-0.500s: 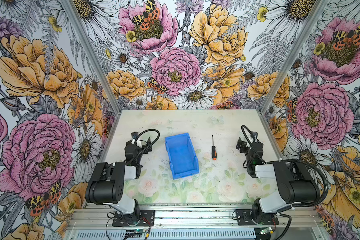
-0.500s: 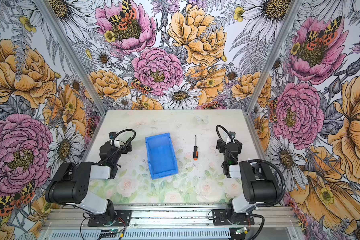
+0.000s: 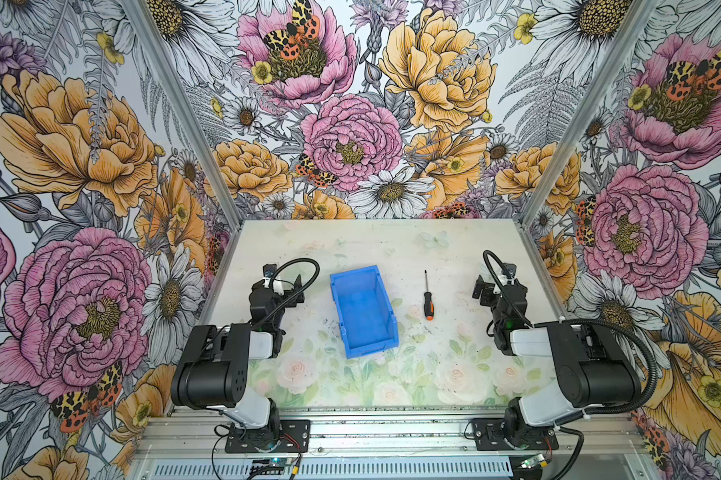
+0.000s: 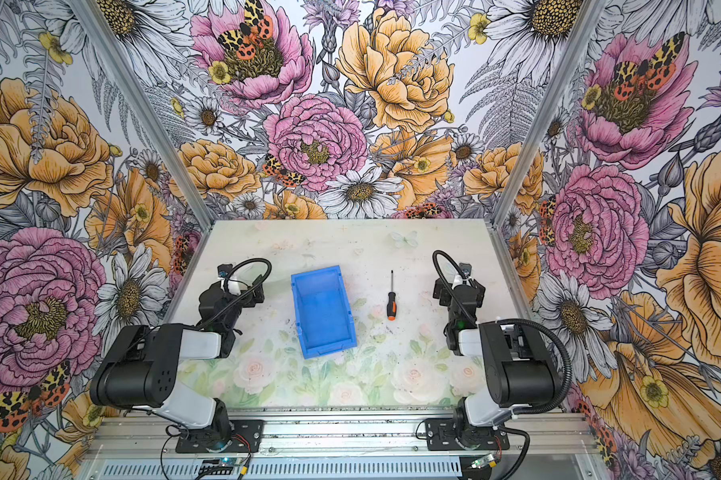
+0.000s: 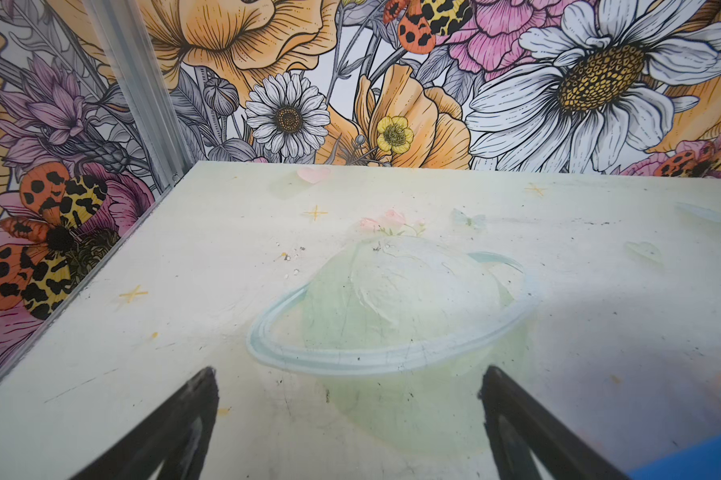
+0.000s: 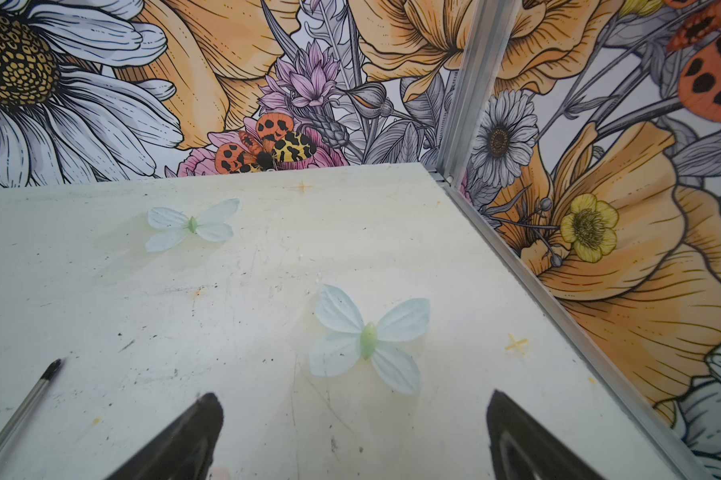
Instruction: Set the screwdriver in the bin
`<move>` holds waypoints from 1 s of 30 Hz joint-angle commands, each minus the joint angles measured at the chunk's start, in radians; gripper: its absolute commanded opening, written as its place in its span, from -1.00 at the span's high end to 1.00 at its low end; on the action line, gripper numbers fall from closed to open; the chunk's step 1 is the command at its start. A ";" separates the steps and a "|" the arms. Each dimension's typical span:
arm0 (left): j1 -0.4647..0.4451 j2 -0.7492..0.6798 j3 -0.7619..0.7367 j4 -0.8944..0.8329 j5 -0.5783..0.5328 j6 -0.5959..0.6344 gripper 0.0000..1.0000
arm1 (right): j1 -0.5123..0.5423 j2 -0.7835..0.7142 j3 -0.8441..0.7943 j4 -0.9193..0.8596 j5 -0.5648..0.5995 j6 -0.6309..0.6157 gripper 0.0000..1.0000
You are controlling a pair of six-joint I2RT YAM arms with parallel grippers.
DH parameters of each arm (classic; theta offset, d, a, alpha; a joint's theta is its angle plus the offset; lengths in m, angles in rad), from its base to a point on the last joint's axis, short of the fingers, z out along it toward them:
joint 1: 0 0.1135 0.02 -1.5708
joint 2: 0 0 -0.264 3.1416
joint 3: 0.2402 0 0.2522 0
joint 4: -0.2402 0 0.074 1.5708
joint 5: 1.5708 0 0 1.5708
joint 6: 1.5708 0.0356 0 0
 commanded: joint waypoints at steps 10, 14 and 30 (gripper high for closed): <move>0.009 0.000 0.017 0.007 0.028 -0.015 -0.97 | 0.002 -0.004 -0.002 0.032 0.018 0.000 -0.99; 0.011 0.000 0.017 0.005 0.031 -0.017 -0.97 | 0.002 -0.003 -0.001 0.030 0.017 0.000 -0.99; 0.032 -0.107 -0.020 -0.021 -0.013 -0.059 -0.97 | 0.013 -0.053 0.005 -0.015 0.063 0.001 -0.99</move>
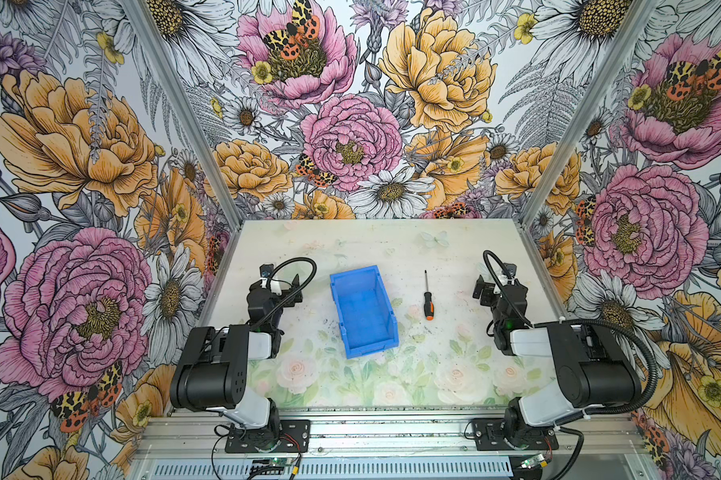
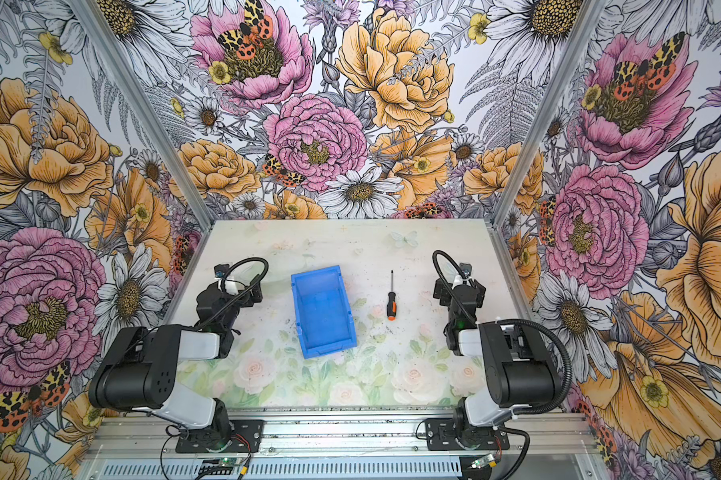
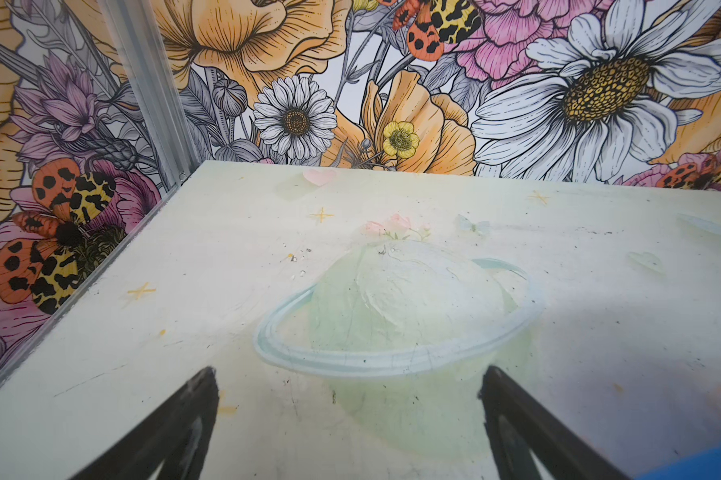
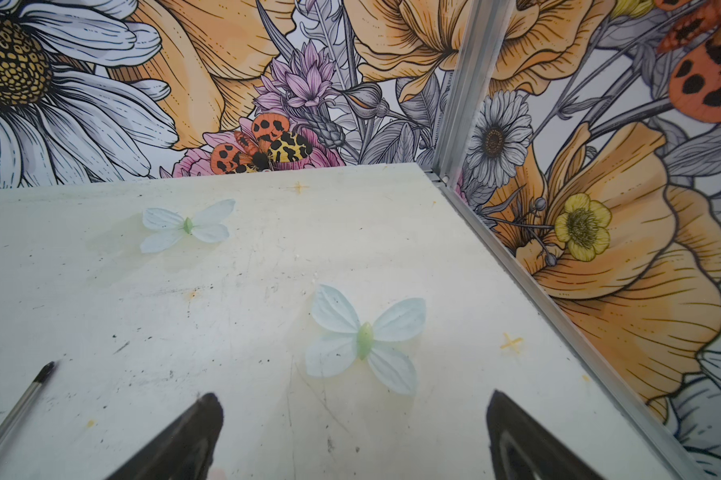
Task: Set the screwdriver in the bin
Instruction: 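Reach the right gripper to the screwdriver handle while the left arm rises slightly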
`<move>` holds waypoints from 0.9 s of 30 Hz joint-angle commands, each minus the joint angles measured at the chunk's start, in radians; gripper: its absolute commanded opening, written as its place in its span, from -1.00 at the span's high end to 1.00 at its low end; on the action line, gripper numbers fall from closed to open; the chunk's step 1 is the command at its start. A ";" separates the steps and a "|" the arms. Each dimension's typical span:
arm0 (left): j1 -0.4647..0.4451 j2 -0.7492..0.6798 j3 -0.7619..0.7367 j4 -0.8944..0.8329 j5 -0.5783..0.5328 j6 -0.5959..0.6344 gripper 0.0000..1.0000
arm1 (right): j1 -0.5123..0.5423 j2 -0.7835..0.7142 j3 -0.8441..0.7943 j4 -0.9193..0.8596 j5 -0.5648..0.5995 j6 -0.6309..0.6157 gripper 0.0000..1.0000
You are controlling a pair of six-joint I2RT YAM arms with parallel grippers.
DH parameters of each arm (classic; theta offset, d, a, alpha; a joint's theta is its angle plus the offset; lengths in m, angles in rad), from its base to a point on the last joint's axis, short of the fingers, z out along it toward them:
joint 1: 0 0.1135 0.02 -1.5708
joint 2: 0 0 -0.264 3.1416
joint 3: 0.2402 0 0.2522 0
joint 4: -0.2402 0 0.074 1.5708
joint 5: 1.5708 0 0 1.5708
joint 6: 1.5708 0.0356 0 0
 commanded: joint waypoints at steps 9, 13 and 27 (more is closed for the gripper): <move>-0.034 -0.333 0.152 -0.641 -0.159 -0.070 -0.97 | 0.031 -0.231 0.229 -0.638 0.143 0.099 -0.99; -0.082 -0.398 0.258 -0.954 -0.300 -0.186 -0.97 | 0.043 -0.263 0.381 -0.992 0.167 0.238 -0.99; -0.215 -0.467 0.389 -1.370 -0.047 -0.392 -0.97 | 0.234 -0.216 0.542 -1.419 -0.097 0.493 -0.99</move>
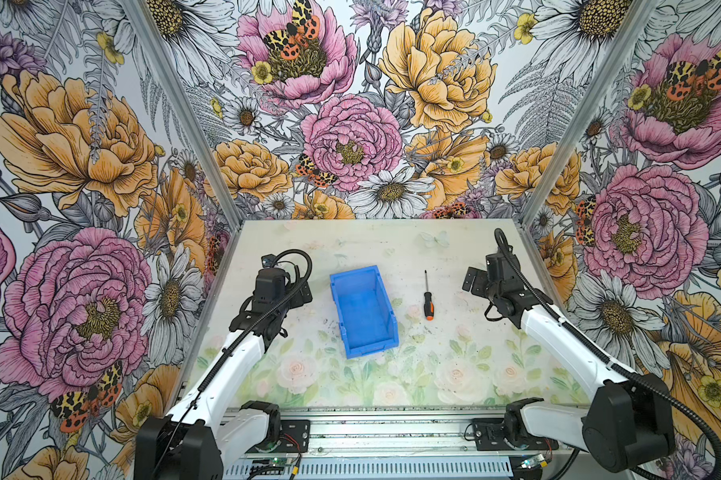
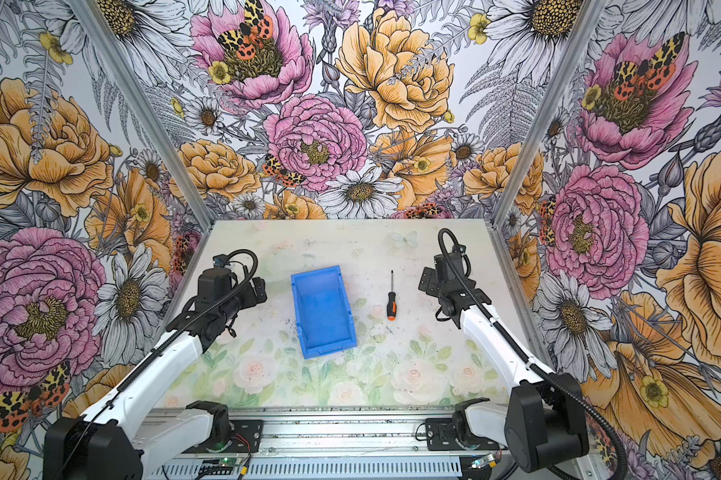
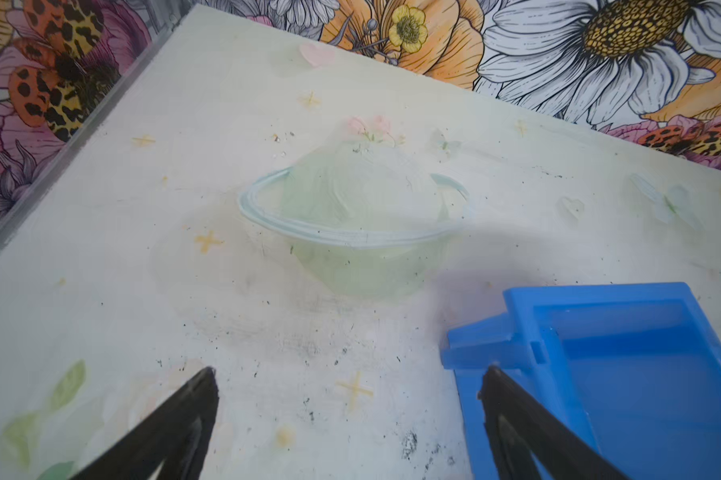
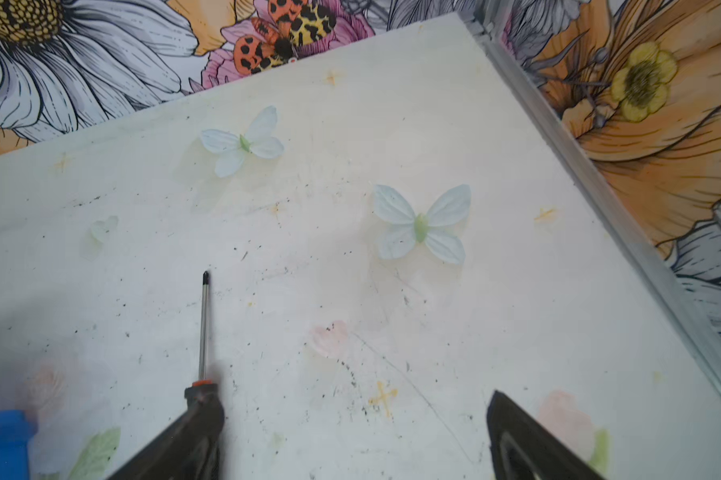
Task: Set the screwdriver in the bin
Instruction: 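Reach the right gripper to the screwdriver handle while the left arm rises slightly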
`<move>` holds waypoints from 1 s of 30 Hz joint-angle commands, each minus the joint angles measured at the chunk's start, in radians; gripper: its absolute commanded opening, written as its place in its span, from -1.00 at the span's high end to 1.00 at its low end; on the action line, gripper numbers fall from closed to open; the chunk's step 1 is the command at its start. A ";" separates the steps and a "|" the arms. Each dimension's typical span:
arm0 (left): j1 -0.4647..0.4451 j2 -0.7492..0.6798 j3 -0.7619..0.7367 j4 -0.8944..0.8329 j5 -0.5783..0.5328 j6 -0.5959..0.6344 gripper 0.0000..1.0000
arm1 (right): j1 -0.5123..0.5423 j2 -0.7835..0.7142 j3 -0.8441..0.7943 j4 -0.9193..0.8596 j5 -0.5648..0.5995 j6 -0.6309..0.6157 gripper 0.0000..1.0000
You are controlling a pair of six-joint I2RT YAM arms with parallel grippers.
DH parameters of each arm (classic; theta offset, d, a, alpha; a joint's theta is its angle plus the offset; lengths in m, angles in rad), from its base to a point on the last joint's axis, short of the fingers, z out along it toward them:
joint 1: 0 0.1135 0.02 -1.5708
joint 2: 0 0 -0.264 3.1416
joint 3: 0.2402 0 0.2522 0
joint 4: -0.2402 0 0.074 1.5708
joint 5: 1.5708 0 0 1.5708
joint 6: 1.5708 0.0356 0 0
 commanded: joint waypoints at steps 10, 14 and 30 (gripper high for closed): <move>-0.059 -0.073 0.005 -0.106 0.170 -0.074 -0.97 | 0.194 0.246 0.105 -0.131 -0.158 0.131 -0.99; -0.070 -0.100 -0.016 -0.105 0.176 -0.078 -0.97 | 0.214 0.326 0.148 -0.129 -0.172 0.138 -0.94; -0.080 -0.175 -0.083 -0.106 0.173 -0.100 -0.97 | 0.246 0.523 0.235 -0.127 -0.142 0.099 -0.50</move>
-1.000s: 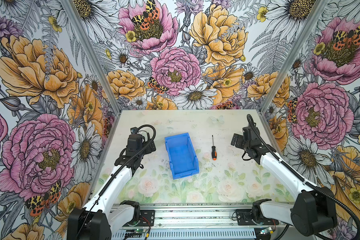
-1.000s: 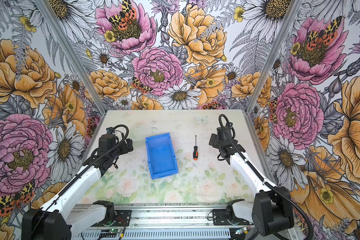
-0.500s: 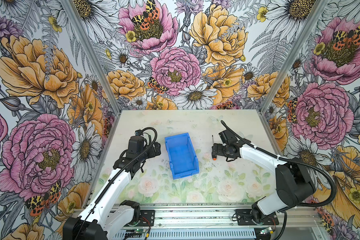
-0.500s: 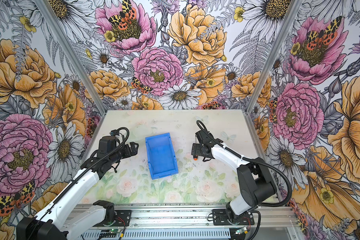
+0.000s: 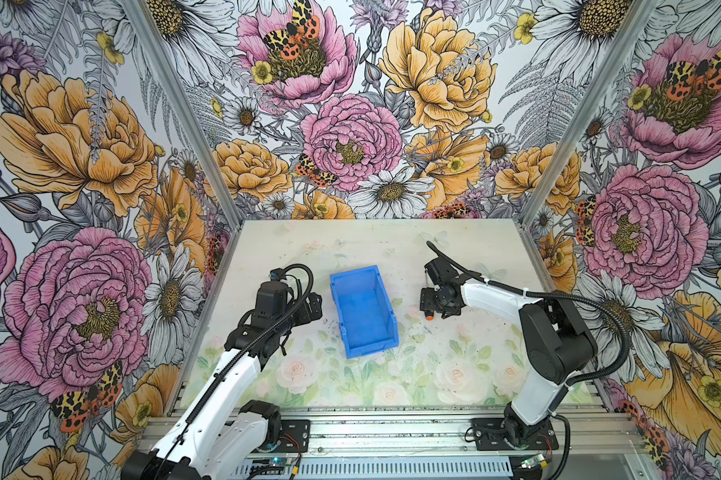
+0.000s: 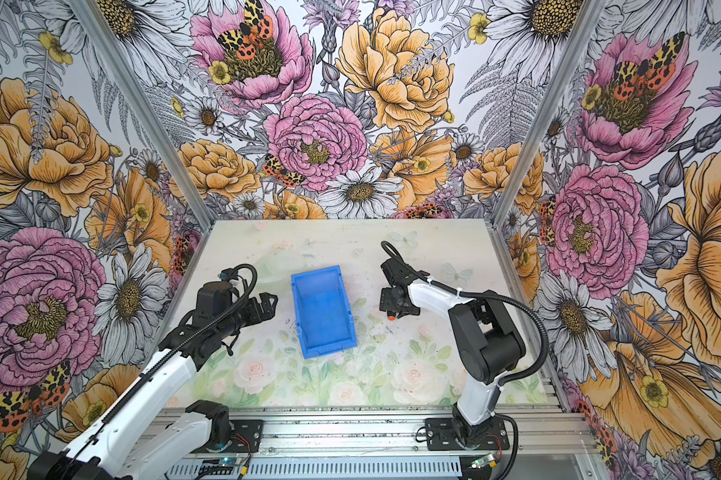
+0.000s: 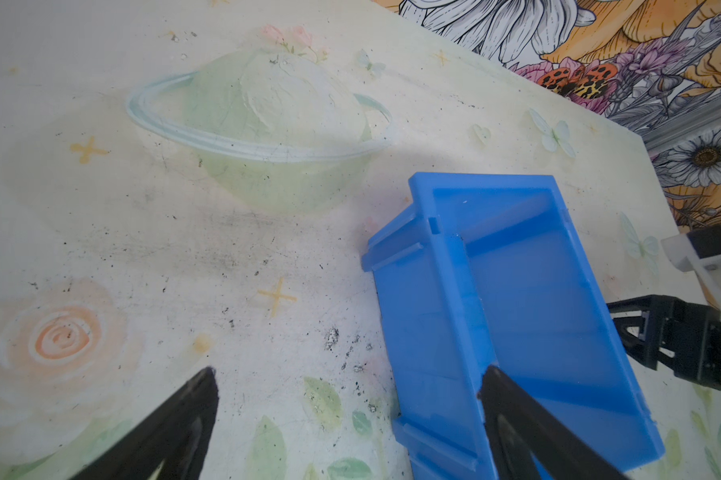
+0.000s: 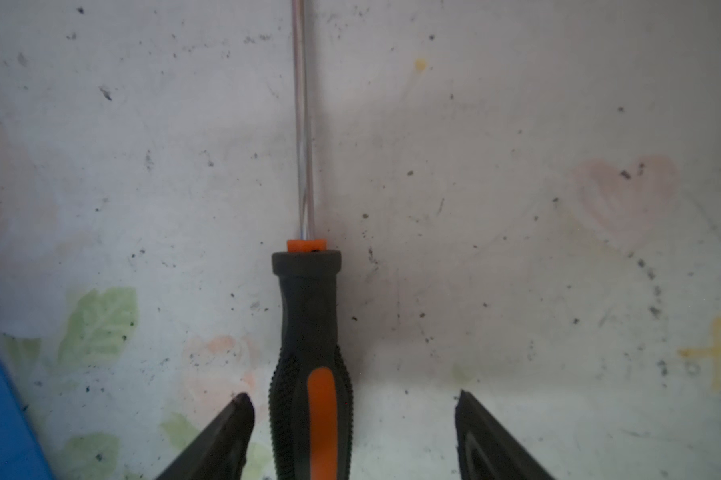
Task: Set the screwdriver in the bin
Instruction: 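Reach the right gripper to the screwdriver handle while the left arm rises slightly, then close the right gripper on the black-and-orange handle and lift the screwdriver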
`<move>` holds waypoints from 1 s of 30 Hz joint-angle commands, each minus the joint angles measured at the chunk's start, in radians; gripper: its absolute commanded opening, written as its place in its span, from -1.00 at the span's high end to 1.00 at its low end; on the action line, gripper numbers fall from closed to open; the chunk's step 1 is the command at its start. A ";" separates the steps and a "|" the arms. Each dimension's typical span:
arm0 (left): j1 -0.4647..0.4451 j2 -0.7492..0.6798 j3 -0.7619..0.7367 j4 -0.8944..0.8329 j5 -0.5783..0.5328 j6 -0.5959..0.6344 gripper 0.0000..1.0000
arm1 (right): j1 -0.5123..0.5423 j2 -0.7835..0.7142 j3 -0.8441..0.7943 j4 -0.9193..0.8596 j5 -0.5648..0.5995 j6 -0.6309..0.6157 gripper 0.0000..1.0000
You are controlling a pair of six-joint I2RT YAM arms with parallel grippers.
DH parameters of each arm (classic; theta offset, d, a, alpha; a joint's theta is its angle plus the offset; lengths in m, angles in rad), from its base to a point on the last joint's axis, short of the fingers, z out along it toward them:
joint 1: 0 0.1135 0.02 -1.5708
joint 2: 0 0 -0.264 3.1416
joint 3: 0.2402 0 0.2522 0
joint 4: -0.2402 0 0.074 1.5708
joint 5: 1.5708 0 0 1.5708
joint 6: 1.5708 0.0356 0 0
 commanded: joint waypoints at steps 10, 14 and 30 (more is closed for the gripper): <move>-0.004 -0.032 -0.028 -0.002 0.019 -0.027 -0.97 | 0.016 0.069 0.033 -0.003 0.045 -0.017 0.03; -0.001 -0.044 -0.039 -0.002 0.022 -0.033 -0.97 | 0.016 0.064 0.022 -0.003 0.050 -0.023 0.35; 0.077 -0.048 -0.037 -0.002 0.066 -0.035 -0.97 | 0.040 -0.283 0.012 -0.040 -0.062 -0.051 1.00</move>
